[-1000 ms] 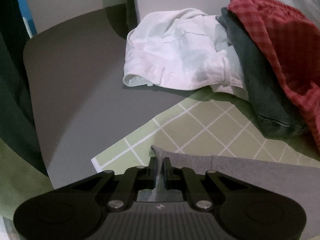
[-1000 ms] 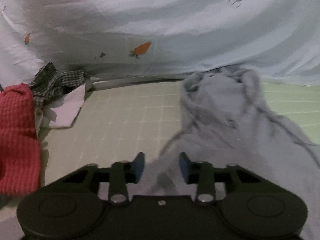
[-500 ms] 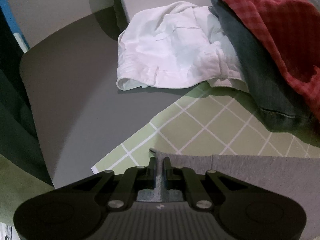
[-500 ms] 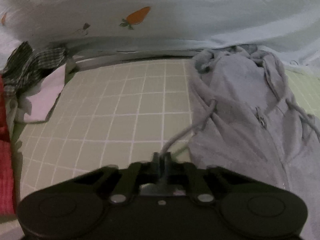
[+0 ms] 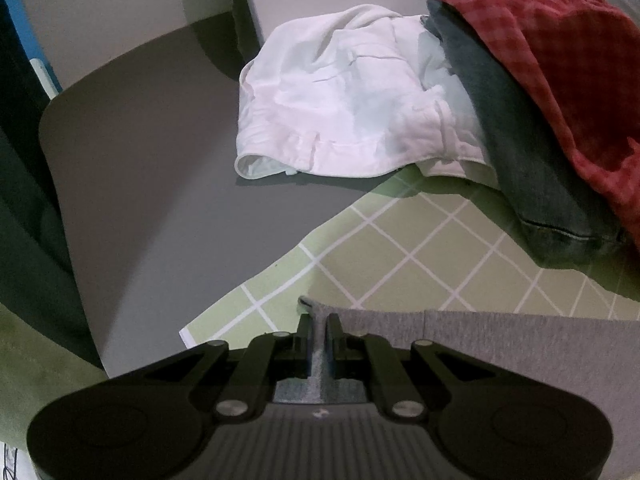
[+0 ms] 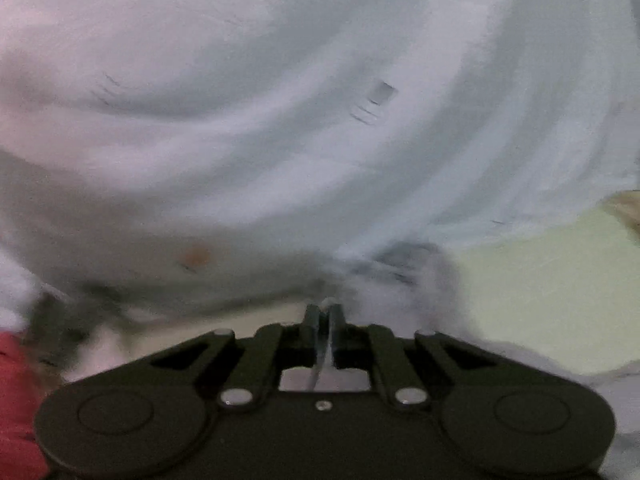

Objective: Fold clothes

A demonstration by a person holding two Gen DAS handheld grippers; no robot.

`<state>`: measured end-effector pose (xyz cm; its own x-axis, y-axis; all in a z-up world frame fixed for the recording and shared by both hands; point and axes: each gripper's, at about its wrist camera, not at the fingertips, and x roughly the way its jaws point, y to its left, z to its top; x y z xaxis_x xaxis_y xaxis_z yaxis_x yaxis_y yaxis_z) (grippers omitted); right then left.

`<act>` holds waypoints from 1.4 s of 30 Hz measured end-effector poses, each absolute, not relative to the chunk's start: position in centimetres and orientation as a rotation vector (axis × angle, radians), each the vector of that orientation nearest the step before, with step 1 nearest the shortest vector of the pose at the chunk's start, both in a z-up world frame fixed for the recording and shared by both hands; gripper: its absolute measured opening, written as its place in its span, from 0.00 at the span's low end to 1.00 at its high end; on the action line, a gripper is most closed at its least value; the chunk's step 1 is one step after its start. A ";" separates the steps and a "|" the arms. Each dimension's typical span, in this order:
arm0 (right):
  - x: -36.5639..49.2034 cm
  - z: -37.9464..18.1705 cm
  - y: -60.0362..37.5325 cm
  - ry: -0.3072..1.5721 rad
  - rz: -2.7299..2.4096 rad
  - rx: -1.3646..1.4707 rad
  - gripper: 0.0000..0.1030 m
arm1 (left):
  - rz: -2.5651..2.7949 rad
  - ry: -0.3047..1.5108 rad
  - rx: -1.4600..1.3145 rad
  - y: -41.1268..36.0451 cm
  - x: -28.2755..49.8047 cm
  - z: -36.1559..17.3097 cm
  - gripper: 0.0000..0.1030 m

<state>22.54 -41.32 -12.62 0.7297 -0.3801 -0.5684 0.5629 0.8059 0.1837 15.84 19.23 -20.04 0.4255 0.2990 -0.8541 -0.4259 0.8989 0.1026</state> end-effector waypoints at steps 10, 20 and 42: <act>23.1 -19.7 -38.6 0.724 -0.458 0.511 0.50 | 0.459 1.044 -0.115 19.0 16.0 -19.9 0.08; 23.9 -21.7 -40.9 0.655 -0.615 0.791 0.04 | 0.467 1.046 -0.134 19.0 16.0 -19.9 0.08; 9.1 -21.3 -40.2 0.943 -0.579 0.412 0.55 | 0.245 0.927 -0.201 14.9 17.3 -16.4 0.06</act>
